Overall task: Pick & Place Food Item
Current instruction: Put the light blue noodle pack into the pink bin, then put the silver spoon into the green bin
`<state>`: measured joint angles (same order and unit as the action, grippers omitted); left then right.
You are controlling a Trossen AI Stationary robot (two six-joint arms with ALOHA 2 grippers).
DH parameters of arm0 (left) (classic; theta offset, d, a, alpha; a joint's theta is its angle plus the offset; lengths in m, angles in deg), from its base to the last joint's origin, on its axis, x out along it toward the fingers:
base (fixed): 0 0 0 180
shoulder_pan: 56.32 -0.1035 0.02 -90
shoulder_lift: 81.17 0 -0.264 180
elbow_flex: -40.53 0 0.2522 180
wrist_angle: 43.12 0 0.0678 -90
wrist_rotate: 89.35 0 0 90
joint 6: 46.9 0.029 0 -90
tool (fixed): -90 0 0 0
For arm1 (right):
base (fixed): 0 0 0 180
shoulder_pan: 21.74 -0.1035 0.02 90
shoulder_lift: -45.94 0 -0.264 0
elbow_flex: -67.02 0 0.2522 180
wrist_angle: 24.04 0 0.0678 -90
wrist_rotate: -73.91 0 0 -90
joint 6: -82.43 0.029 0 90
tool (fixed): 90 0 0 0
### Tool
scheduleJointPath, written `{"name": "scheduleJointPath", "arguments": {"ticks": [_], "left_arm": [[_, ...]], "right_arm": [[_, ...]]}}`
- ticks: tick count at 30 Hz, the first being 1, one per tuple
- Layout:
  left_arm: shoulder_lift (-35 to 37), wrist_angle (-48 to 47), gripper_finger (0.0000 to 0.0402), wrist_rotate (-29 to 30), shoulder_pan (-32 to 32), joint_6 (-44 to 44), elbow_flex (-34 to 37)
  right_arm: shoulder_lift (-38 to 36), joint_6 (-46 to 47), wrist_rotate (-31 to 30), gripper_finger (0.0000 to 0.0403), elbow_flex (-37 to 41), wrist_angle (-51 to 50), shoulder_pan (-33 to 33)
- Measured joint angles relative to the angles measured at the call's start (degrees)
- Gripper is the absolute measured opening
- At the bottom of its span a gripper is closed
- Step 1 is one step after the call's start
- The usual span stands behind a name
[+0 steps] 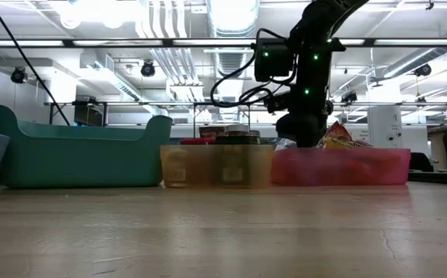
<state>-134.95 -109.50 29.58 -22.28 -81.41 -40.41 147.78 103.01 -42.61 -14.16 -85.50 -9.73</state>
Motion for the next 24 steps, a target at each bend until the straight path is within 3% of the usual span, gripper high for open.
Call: {"name": "scheduleJointPath", "arguments": {"ticks": [6, 10, 24], "left_arm": [[0.0, 0.0, 0.0271, 0.0, 0.0, 0.0, 0.0], [0.0, 0.0, 0.0271, 0.0, 0.0, 0.0, 0.0], [0.0, 0.0, 0.0271, 0.0, 0.0, 0.0, 0.0]], "right_arm": [[0.0, 0.2, 0.1, 0.0148, -2.4, -3.8, -0.2], [-0.1, 0.7, -0.2, 0.0182, -5.4, -8.5, -1.0], [-0.2, 4.8, -0.5, 0.0196, -17.5, -24.6, -6.5]]}}
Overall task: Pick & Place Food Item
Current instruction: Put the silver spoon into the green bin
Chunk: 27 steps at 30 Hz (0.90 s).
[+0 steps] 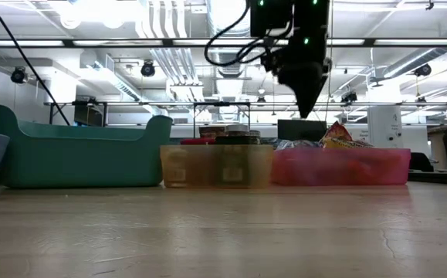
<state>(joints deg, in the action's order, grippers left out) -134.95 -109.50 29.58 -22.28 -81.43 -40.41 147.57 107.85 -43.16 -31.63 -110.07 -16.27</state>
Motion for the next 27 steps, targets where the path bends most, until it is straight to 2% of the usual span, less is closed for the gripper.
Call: {"name": "scheduleJointPath", "arguments": {"ticks": [5, 12, 20, 24, 27], "left_arm": [[0.0, 0.0, 0.0271, 0.0, 0.0, 0.0, 0.0], [0.0, 0.0, 0.0271, 0.0, 0.0, 0.0, 0.0], [0.0, 0.9, 0.0271, 0.9, 0.0, 0.0, 0.0], [-0.6, 7.7, 0.0271, 5.1, 0.0, 0.1, 1.9], [-0.9, 16.2, 0.0271, 5.8, -0.3, 4.3, 5.8]], "right_arm": [[-1.4, -0.6, 1.2, 0.0196, -1.4, -3.0, -5.7], [-2.6, -3.3, 12.4, 0.0196, -0.3, -2.1, -17.2], [-2.3, 4.2, 16.8, 0.0196, 4.2, 5.3, -32.1], [-2.3, 9.8, 16.9, 0.0196, 7.2, 12.8, -38.2], [-2.2, 14.4, 16.9, 0.0196, 9.6, 18.5, -41.9]]}}
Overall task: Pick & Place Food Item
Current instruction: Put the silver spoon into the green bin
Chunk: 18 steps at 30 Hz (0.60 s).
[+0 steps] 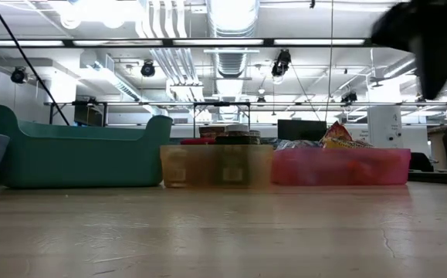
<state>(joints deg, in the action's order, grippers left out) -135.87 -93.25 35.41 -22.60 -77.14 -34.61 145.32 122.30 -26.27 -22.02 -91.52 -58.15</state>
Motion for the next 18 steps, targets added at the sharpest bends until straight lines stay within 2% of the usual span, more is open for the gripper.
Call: {"name": "scheduleJointPath", "arguments": {"ticks": [3, 7, 12, 18], "left_arm": [[0.1, 9.4, 0.0271, 0.2, -0.4, 6.5, 3.7], [0.1, 16.8, 0.0271, 0.2, -0.5, 13.2, 6.3], [0.1, 18.1, 0.0271, 0.2, -0.5, 15.3, 7.4], [0.1, 19.9, 0.0271, 0.2, -0.5, 15.0, 7.4]], "right_arm": [[0.1, 4.8, -0.2, 0.0196, 1.6, 3.2, -2.7], [1.0, 9.3, -0.3, 0.0196, 3.6, 6.6, -5.1], [4.4, 11.5, 0.0, 0.0196, 5.0, 10.3, -6.9], [9.3, 9.8, 0.0, 0.0196, 3.4, 13.6, -7.2]]}}
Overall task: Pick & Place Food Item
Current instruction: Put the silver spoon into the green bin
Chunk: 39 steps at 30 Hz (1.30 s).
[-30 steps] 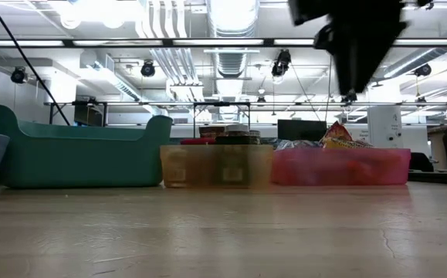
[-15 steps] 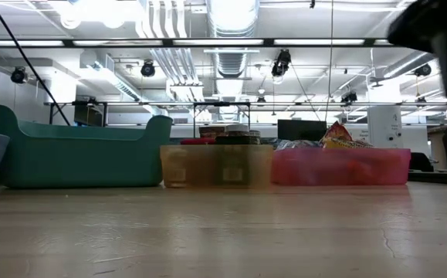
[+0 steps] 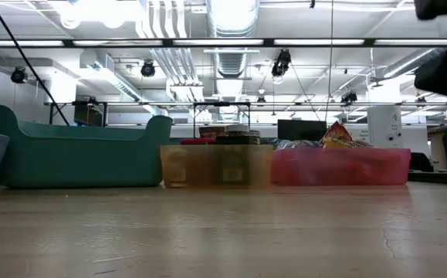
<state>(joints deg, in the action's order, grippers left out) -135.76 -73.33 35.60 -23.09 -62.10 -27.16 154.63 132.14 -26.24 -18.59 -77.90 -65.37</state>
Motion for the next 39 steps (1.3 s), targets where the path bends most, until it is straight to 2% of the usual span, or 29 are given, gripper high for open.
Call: {"name": "scheduleJointPath", "arguments": {"ticks": [9, 12, 15, 22, 25, 29, 35, 39], "left_arm": [[0.0, 0.2, 0.0271, 0.0, 0.0, -4.2, 0.0], [0.0, 0.1, 0.0271, 0.0, 0.0, -6.5, 0.0], [0.0, -0.1, 0.0271, 0.0, 0.0, -7.2, 0.0], [0.0, -0.2, 0.0271, 0.0, 0.0, -7.2, 0.0], [0.0, -0.2, 0.0271, 0.0, 0.0, -7.2, 0.0], [0.0, -0.2, 0.0271, 0.0, 0.0, -7.2, 0.0], [0.0, -0.1, 0.0271, 0.5, 0.0, -6.0, 0.0], [0.0, -0.1, 0.0271, 2.7, -0.1, -5.8, 0.0]], "right_arm": [[4.1, -0.2, 0.9, 0.0196, -0.8, 0.5, 0.0], [4.6, -0.4, 1.1, 0.0184, -0.7, 1.3, 0.0], [5.1, -0.6, 1.2, 0.0146, -0.6, 1.9, 0.1], [5.6, -2.5, 0.9, 0.0023, -0.4, 2.5, 0.1], [5.6, -2.6, -0.9, 0.0019, -0.6, 2.5, 0.1], [5.5, -3.5, -5.6, 0.0017, -1.3, 2.5, 0.0], [2.2, -3.6, -23.9, 0.0014, -1.9, 4.9, 0.7], [-0.7, -4.8, -30.1, 0.0014, -1.8, 6.7, 1.5]]}}
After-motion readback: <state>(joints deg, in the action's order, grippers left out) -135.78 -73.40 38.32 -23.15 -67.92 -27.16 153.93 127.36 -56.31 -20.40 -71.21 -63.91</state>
